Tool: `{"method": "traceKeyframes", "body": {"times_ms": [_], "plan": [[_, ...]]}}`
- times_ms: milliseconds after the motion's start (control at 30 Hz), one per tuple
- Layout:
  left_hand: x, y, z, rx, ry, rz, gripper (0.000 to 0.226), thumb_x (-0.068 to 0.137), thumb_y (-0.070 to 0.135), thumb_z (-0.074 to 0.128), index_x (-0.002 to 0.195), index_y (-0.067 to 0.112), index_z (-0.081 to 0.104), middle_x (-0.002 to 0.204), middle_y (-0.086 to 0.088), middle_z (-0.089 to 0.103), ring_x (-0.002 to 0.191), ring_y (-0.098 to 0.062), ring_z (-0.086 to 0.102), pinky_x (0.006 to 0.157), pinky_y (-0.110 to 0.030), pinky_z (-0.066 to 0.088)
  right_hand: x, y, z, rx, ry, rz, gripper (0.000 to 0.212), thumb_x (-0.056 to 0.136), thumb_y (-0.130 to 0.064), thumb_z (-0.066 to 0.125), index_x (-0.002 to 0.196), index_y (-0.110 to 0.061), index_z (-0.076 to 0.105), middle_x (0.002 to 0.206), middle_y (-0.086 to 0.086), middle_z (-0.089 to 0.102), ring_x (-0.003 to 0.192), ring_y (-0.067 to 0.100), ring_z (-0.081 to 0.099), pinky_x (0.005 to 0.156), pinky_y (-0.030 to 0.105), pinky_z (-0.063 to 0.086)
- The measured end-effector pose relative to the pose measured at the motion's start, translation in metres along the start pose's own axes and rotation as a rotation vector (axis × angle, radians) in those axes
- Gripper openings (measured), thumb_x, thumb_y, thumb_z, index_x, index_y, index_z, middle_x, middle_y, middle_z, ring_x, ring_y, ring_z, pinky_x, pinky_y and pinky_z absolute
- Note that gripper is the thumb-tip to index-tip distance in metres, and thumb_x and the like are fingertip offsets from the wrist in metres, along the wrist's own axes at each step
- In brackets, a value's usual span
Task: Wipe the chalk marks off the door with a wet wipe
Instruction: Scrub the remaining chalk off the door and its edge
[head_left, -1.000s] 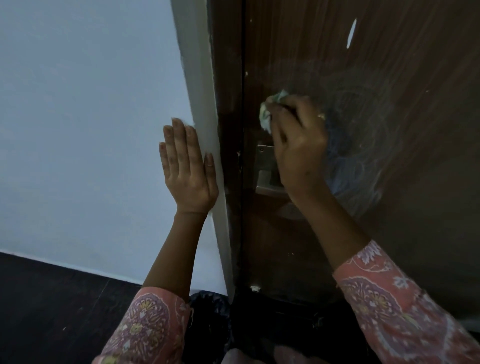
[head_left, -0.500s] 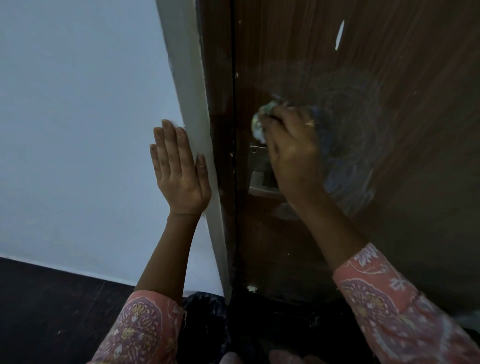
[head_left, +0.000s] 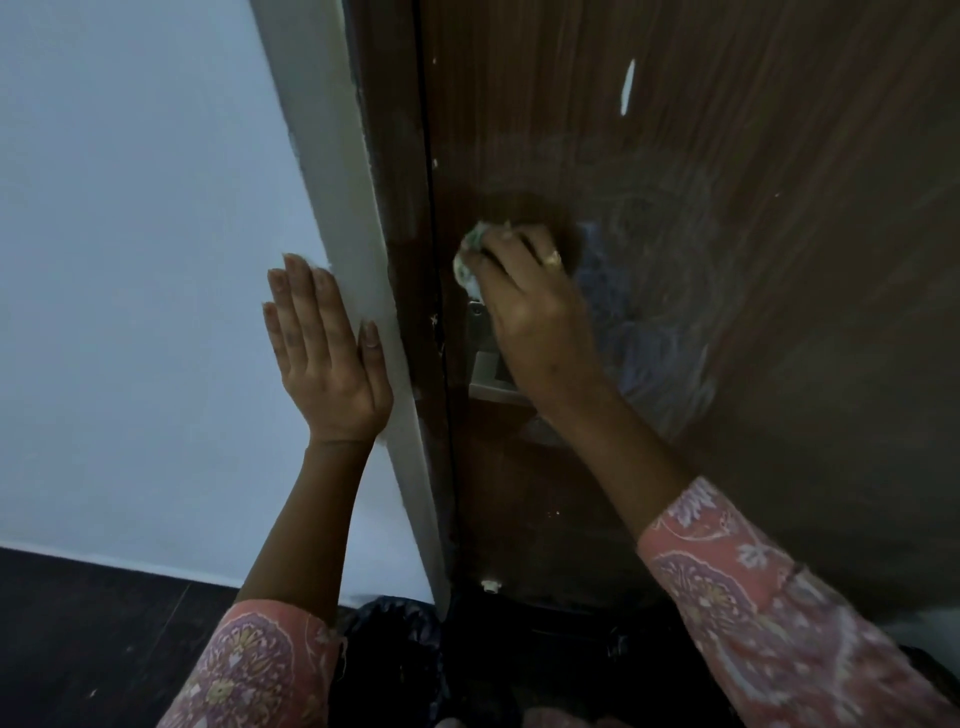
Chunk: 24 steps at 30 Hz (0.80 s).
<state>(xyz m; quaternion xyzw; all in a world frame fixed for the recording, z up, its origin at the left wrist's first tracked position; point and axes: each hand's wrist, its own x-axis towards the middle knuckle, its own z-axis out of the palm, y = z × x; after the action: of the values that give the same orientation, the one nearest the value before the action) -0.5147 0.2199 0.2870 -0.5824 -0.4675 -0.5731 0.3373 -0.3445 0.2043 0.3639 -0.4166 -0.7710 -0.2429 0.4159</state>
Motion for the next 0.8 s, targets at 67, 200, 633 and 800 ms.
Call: {"method": "traceKeyframes", "body": {"times_ms": [67,200,633,800], "plan": [[0.0,0.0,0.0,0.011,0.003,-0.004,0.045,0.103,0.022,0.029,0.134,-0.01,0.028,0.136,-0.032,0.03,0.147,-0.014,0.002,0.121,-0.034,0.008,-0.015,0.013,-0.011,-0.006,0.018,0.045,0.018,0.075,0.001,0.071,0.092,0.005,0.071,0.099,0.021,0.07,0.091,0.035,0.064,0.086,0.026,0.048],[0.0,0.002,-0.001,0.019,0.002,-0.012,0.045,0.102,0.022,0.029,0.134,-0.01,0.028,0.135,-0.034,0.032,0.147,-0.014,0.002,0.121,-0.034,0.009,-0.007,0.036,-0.029,0.033,0.31,0.19,0.023,0.091,-0.009,0.054,0.091,0.006,0.071,0.092,0.021,0.069,0.084,0.032,0.064,0.092,0.012,0.035],[0.001,0.003,-0.002,0.021,0.007,-0.002,0.045,0.102,0.021,0.029,0.134,-0.01,0.027,0.137,-0.032,0.029,0.147,-0.014,0.001,0.121,-0.035,0.008,-0.046,0.07,-0.04,-0.065,0.071,-0.013,0.016,0.084,0.003,0.065,0.099,0.007,0.069,0.097,0.022,0.069,0.085,0.034,0.063,0.08,0.034,0.046],[0.0,0.001,-0.001,0.013,-0.004,-0.005,0.046,0.102,0.021,0.029,0.137,-0.008,0.024,0.139,-0.031,0.026,0.147,-0.015,0.001,0.121,-0.035,0.007,-0.044,0.06,-0.03,-0.129,-0.147,-0.249,0.022,0.081,0.005,0.058,0.101,0.008,0.068,0.101,0.022,0.069,0.089,0.036,0.065,0.079,0.034,0.053]]}}
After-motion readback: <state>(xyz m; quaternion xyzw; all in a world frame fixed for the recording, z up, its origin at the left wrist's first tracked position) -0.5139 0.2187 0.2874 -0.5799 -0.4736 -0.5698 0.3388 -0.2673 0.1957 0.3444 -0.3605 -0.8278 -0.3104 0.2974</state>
